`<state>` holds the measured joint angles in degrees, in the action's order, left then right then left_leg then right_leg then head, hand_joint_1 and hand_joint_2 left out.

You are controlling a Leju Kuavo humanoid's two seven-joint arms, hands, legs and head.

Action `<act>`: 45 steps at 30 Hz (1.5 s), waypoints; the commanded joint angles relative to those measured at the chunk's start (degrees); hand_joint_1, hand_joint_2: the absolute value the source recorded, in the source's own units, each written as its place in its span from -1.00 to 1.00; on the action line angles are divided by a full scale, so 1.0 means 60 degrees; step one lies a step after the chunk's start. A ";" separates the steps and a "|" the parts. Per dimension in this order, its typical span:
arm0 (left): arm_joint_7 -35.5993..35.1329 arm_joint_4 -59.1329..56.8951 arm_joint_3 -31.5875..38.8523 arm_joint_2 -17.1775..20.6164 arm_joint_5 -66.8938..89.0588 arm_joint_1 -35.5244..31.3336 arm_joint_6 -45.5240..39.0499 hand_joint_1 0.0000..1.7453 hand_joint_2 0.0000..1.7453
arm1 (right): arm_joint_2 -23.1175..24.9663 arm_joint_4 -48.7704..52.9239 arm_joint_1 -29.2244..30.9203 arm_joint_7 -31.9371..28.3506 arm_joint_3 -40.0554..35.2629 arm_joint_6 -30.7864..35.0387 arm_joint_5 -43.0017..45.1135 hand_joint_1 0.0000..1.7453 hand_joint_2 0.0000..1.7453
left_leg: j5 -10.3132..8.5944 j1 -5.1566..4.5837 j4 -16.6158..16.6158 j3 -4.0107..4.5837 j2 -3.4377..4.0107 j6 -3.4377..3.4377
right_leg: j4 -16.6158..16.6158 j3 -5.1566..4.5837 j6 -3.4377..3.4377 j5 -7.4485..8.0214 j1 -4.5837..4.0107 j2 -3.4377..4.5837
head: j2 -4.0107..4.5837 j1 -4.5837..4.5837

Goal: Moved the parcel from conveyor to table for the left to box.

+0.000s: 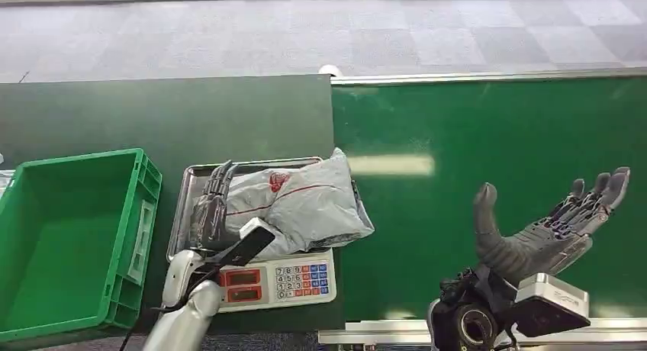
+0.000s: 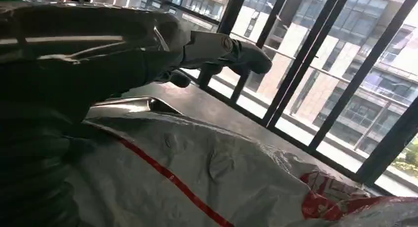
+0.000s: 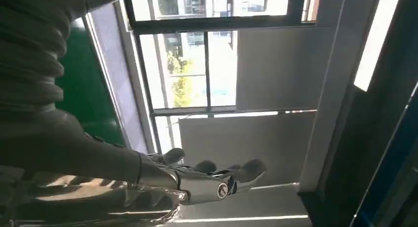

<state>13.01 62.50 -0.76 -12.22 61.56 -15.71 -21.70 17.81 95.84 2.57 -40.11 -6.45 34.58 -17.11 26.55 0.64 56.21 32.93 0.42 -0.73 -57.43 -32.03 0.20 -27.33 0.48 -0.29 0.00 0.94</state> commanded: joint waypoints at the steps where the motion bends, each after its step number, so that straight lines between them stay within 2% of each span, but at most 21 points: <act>1: -0.0404 -0.1470 0.0505 0.0182 0.0475 -0.0304 -0.0001 -1.00 1.00 | -0.0163 -0.0672 0.0074 0.0018 0.0335 -0.0183 -0.0106 -1.00 1.00 | -0.0005 -0.0001 -0.0018 -0.0032 0.0001 0.0003 | 0.0017 0.0031 -0.0002 0.0006 0.0001 0.0006 | 0.0000 0.0000; 3: -0.0401 -0.1489 0.0520 0.0179 0.0476 -0.0318 0.0042 -1.00 1.00 | -0.0149 -0.0619 0.0025 0.0018 0.0353 -0.0172 -0.0112 -1.00 1.00 | -0.0010 0.0001 -0.0024 -0.0045 0.0003 0.0003 | 0.0024 0.0042 -0.0003 0.0012 -0.0001 0.0009 | 0.0000 0.0000; 4: -0.0412 -0.1531 0.0537 0.0173 0.0474 -0.0335 0.0105 0.58 1.00 | -0.0130 -0.0617 0.0009 0.0018 0.0366 -0.0185 -0.0121 -1.00 1.00 | -0.0016 0.0002 -0.0032 -0.0046 0.0005 0.0004 | 0.0031 0.0041 -0.0004 0.0020 -0.0003 0.0014 | 0.0000 0.0000; 5: -0.0432 -0.1597 0.0576 0.0171 0.0434 -0.0354 0.0211 0.82 1.00 | -0.0124 -0.0608 -0.0009 0.0018 0.0387 -0.0218 -0.0100 -1.00 1.00 | -0.0013 0.0001 -0.0028 -0.0051 0.0006 0.0003 | 0.0025 0.0045 -0.0004 0.0016 -0.0002 0.0014 | 0.0000 0.0000; 7: -0.0330 -0.1654 0.0688 0.0155 0.0204 -0.0349 0.0491 0.98 1.00 | -0.0084 -0.0666 0.0011 0.0018 0.0449 -0.0308 -0.0114 -1.00 1.00 | -0.0015 0.0002 -0.0029 -0.0056 0.0004 0.0003 | 0.0026 0.0049 -0.0005 0.0018 -0.0002 0.0010 | 0.0000 0.0000; 16: 0.0741 -0.1126 0.0721 0.0143 -0.1085 -0.0023 0.1536 0.98 1.00 | -0.0010 -0.0908 0.0187 0.0018 0.0550 -0.0495 -0.0077 -1.00 1.00 | -0.0007 -0.0001 -0.0026 -0.0071 0.0012 0.0006 | 0.0024 0.0063 -0.0002 0.0012 0.0000 0.0019 | 0.0000 0.0000; 20: 0.1954 -0.0375 0.0909 0.0130 -0.2779 0.0228 0.2124 1.00 1.00 | 0.0001 -0.1159 0.0312 0.0018 0.0572 -0.0559 -0.0021 -1.00 1.00 | -0.0005 0.0001 -0.0029 -0.0071 0.0024 0.0005 | 0.0028 0.0063 -0.0002 0.0015 -0.0002 0.0033 | 0.0000 0.0000; 22: 0.1911 -0.0114 0.0850 0.0157 -0.2830 0.0288 0.2167 1.00 1.00 | -0.0017 -0.1143 0.0292 0.0018 0.0556 -0.0549 -0.0001 -1.00 1.00 | 0.0001 0.0001 -0.0016 -0.0067 0.0016 0.0003 | 0.0015 0.0063 -0.0002 0.0007 -0.0001 0.0024 | 0.0000 0.0000; 24: 0.3716 0.0876 0.0832 -0.0019 -0.3643 0.0592 0.0940 1.00 1.00 | -0.0024 -0.1100 0.0241 0.0018 0.0546 -0.0548 0.0058 -1.00 1.00 | -0.0002 0.0004 -0.0020 -0.0060 0.0020 0.0004 | 0.0023 0.0056 -0.0002 0.0012 -0.0004 0.0030 | 0.0000 0.0000; 25: 0.4498 0.2431 0.0073 0.0199 -0.5224 0.1128 0.0345 1.00 1.00 | -0.0024 -0.1178 0.0282 0.0018 0.0532 -0.0699 0.0145 -1.00 1.00 | 0.0002 0.0003 -0.0011 -0.0047 0.0016 0.0004 | 0.0013 0.0044 -0.0001 0.0007 -0.0004 0.0025 | 0.0000 0.0000; 26: 0.4498 0.3357 -0.0747 0.0659 -0.5871 0.1424 -0.0515 1.00 1.00 | -0.0021 -0.1268 0.0347 0.0018 0.0522 -0.0754 0.0189 -1.00 1.00 | -0.0001 0.0005 -0.0018 -0.0044 0.0017 0.0006 | 0.0022 0.0042 -0.0001 0.0011 -0.0006 0.0027 | 0.0000 -0.0004; 30: 0.4498 0.3615 -0.0806 0.0682 -0.5870 0.1695 -0.0556 1.00 1.00 | -0.0005 -0.1361 0.0437 0.0018 0.0527 -0.0739 0.0180 -1.00 1.00 | 0.0010 0.0004 -0.0012 -0.0024 0.0056 -0.0001 | 0.0010 0.0005 -0.0004 0.0003 -0.0005 0.0049 | 0.0000 0.0004; 34: 0.4498 0.3615 -0.0806 0.0682 -0.5870 0.1695 -0.0556 1.00 1.00 | -0.0005 -0.1361 0.0437 0.0018 0.0527 -0.0739 0.0180 -1.00 1.00 | 0.0004 0.0007 -0.0003 0.0001 -0.0011 0.0001 | 0.0008 0.0002 0.0002 -0.0008 -0.0008 -0.0014 | 0.0000 0.0000; 36: 0.4498 0.5155 -0.1987 0.1424 -0.6484 0.1874 -0.3050 1.00 1.00 | -0.0010 -0.1522 0.0535 0.0018 0.0513 -0.0897 0.0282 -1.00 1.00 | 0.0004 0.0006 -0.0011 -0.0004 0.0003 0.0004 | 0.0017 0.0005 0.0004 -0.0002 -0.0007 0.0005 | 0.0000 0.0000; 39: 0.4498 0.6774 -0.1568 0.1000 -0.5886 0.2578 -0.3050 1.00 1.00 | -0.0072 -0.1614 0.0592 0.0018 0.0426 -0.0842 0.0399 -1.00 1.00 | 0.0015 0.0012 0.0014 0.0023 0.0020 0.0002 | -0.0006 -0.0024 0.0002 -0.0007 -0.0013 0.0021 | 0.0000 0.0000; 45: 0.4498 0.7272 -0.1432 0.0858 -0.5588 0.2883 -0.3050 1.00 1.00 | -0.0222 -0.1879 0.0731 0.0018 0.0307 -0.0990 0.0689 -1.00 1.00 | 0.0010 0.0007 -0.0005 0.0006 0.0001 0.0003 | 0.0012 -0.0004 0.0008 -0.0011 -0.0008 0.0000 | 0.0000 0.0000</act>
<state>39.85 96.48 -7.69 -8.17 27.17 -1.58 -38.99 18.36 90.27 4.07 -40.11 -3.96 29.48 -14.40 26.60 0.64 56.20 33.05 0.33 -0.75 -57.45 -32.12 0.25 -27.44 0.48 -0.43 0.00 0.94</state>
